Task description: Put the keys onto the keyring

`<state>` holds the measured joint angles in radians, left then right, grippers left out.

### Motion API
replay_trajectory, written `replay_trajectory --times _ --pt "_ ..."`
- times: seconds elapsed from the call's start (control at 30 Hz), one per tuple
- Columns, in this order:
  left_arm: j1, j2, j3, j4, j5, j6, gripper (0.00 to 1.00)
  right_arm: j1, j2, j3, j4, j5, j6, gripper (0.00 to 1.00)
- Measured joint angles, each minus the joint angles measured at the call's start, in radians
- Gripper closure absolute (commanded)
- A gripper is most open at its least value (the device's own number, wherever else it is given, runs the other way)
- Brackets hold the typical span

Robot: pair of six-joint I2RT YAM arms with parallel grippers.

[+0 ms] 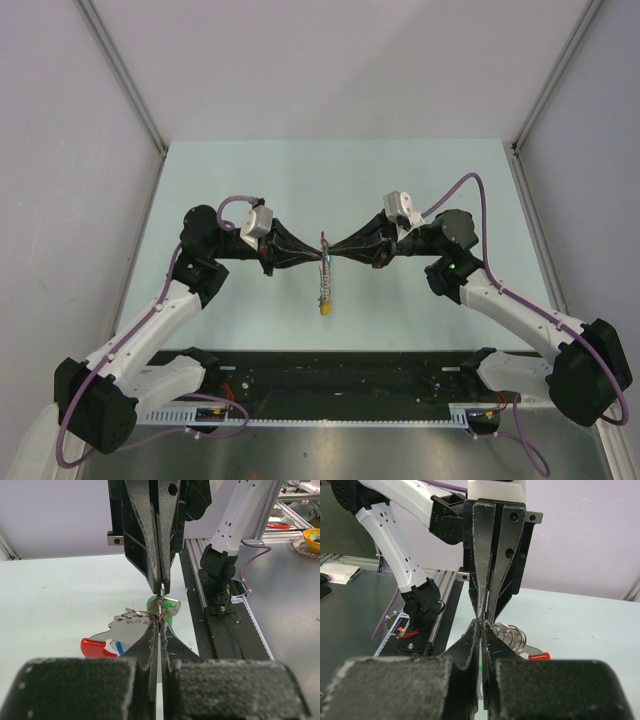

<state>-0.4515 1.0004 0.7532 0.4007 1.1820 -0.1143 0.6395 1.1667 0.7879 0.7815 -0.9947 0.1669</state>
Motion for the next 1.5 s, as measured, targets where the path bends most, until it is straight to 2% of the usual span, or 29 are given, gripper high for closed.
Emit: replay_trajectory --times 1.5 --pt "-0.003 0.000 0.000 0.000 0.000 0.000 1.00 0.007 -0.013 0.000 -0.051 0.011 -0.027 1.00"
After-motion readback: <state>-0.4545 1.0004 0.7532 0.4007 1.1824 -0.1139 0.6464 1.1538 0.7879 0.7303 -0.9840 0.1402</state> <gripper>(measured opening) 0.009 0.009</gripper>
